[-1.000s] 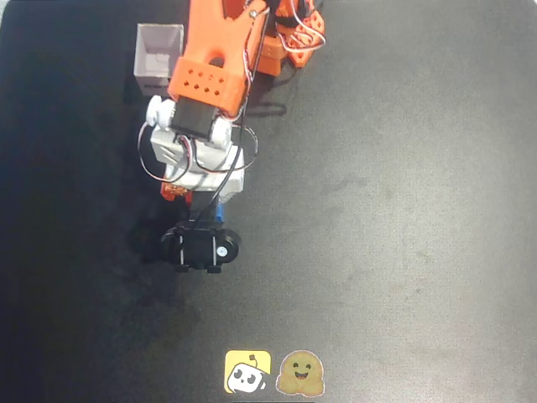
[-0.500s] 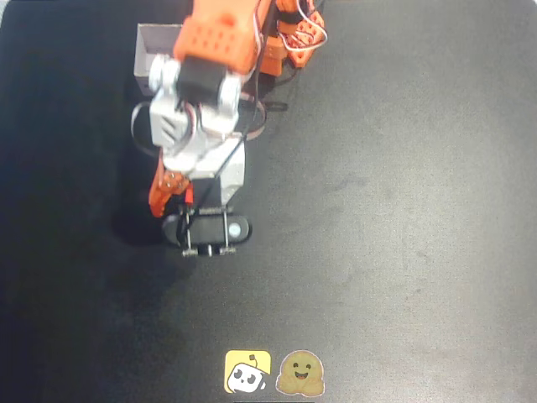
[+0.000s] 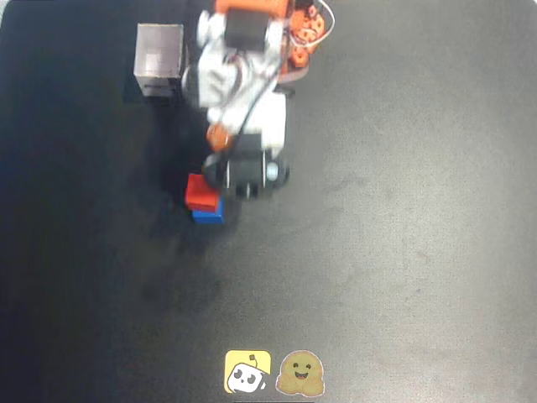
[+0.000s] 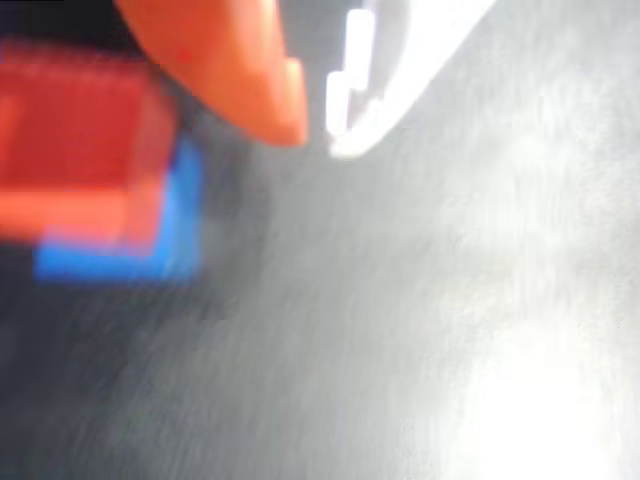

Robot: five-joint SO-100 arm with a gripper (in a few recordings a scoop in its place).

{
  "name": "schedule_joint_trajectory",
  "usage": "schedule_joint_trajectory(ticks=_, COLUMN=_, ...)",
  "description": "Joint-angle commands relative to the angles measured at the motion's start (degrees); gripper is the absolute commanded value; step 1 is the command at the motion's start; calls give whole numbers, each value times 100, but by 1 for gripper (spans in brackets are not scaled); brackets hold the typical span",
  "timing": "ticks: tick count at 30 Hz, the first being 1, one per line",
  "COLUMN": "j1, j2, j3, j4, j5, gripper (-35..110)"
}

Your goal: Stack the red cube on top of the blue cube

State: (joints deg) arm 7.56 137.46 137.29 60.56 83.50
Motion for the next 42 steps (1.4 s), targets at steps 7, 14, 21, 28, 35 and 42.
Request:
schedule_joint_trajectory(ticks=7, j1=-132, j2=3489, j3=2382, j4=404, j5=185, gripper=0)
schedule_joint_trajectory(ticks=14, j1=-185, j2=4562, j3=3190, j4=1046, j5=334, gripper=0)
schedule_joint_trajectory(ticks=21, j1=-202, j2=4500, j3=3199, j4=1582, j5=343, gripper=0)
schedule_joint_trajectory(ticks=28, j1=-158, j2=4562, j3=3199, j4=1608, j5=343, gripper=0)
schedule_joint_trajectory(ticks=35, j1=-158, j2=4562, j3=3199, j4=1617, j5=369, gripper=0)
schedule_joint_trajectory(ticks=42, j1=-158, j2=4562, j3=3199, j4=1617, j5=369, gripper=0)
